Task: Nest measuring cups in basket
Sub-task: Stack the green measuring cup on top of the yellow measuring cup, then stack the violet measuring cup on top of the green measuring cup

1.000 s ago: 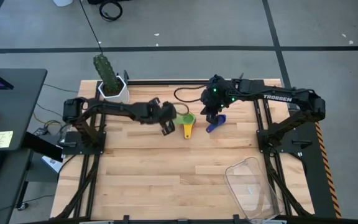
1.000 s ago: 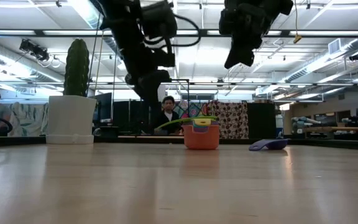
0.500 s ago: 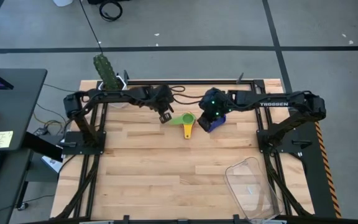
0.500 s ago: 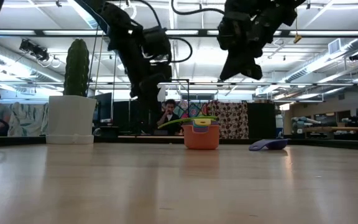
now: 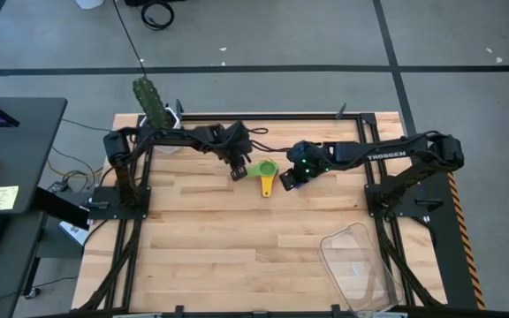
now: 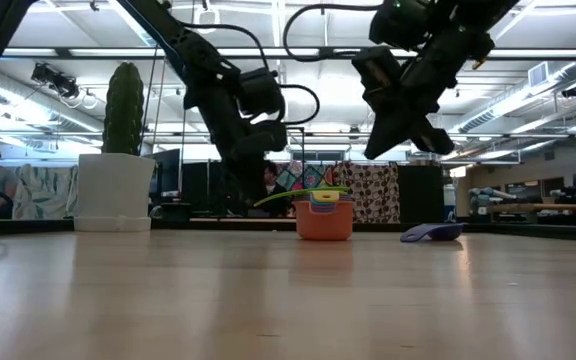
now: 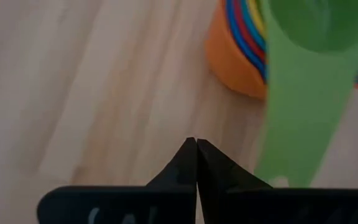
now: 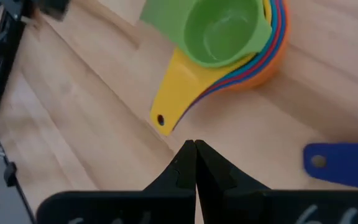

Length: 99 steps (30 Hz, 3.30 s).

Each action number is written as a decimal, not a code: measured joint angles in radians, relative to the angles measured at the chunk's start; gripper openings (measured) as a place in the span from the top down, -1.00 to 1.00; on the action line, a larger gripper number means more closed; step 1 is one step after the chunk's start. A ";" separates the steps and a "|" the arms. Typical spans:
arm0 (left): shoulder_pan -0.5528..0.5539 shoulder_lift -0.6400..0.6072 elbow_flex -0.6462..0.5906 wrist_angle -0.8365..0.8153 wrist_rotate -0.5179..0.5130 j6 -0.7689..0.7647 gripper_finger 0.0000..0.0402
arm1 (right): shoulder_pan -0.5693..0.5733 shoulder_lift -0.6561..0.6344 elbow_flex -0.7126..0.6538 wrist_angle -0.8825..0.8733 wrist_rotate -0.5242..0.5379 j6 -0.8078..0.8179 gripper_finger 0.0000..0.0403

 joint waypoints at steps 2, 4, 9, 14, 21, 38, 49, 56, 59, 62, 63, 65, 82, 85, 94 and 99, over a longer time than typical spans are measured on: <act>-0.013 0.000 -0.001 -0.001 0.010 0.000 1.00 | 0.006 0.000 -0.025 0.037 0.004 0.037 0.98; -0.028 0.000 -0.001 0.003 0.011 0.000 1.00 | 0.008 0.000 -0.047 0.071 0.007 0.064 0.98; -0.067 -0.001 -0.001 -0.005 0.056 -0.001 1.00 | 0.010 0.000 -0.084 0.102 0.013 0.091 0.98; -0.111 -0.001 -0.001 -0.007 0.063 -0.033 1.00 | 0.010 0.002 -0.097 0.102 0.029 0.088 0.98; -0.165 -0.002 -0.001 -0.001 0.063 -0.109 1.00 | 0.016 0.119 -0.098 0.189 -0.011 0.062 0.98; -0.255 -0.004 0.001 0.125 0.062 -0.316 1.00 | 0.022 0.343 0.044 0.261 -0.118 -0.198 0.98; -0.253 -0.068 0.001 0.017 -0.041 -0.295 0.99 | 0.021 0.195 0.044 0.067 -0.108 -0.337 0.98; -0.226 -0.183 0.000 -0.086 -0.060 -0.281 0.99 | 0.012 0.047 0.044 -0.154 -0.070 -0.509 0.95; -0.212 -0.221 0.000 -0.087 -0.060 -0.280 0.96 | 0.009 0.015 0.044 -0.197 -0.056 -0.632 0.89; -0.199 -0.252 0.000 -0.085 -0.060 -0.278 0.94 | -0.007 0.008 0.044 -0.263 -0.044 -0.718 0.80; -0.196 -0.259 0.000 -0.084 -0.060 -0.278 0.94 | -0.013 0.010 0.044 -0.287 -0.030 -0.735 0.76; -0.190 -0.269 0.000 -0.084 -0.060 -0.278 0.93 | -0.026 0.020 0.044 -0.350 0.009 -0.773 0.66; -0.186 -0.280 0.000 -0.101 -0.059 -0.278 0.92 | -0.146 0.159 0.043 -0.453 0.193 -1.199 0.27; -0.186 -0.280 0.000 -0.100 -0.059 -0.278 0.92 | -0.165 0.193 0.042 -0.452 0.190 -1.201 0.27; -0.186 -0.280 0.000 -0.100 -0.059 -0.259 0.92 | -0.214 0.302 0.045 -0.429 0.191 -1.201 0.31; -0.186 -0.280 0.000 -0.100 -0.059 -0.259 0.92 | -0.221 0.327 0.046 -0.415 0.187 -1.230 0.60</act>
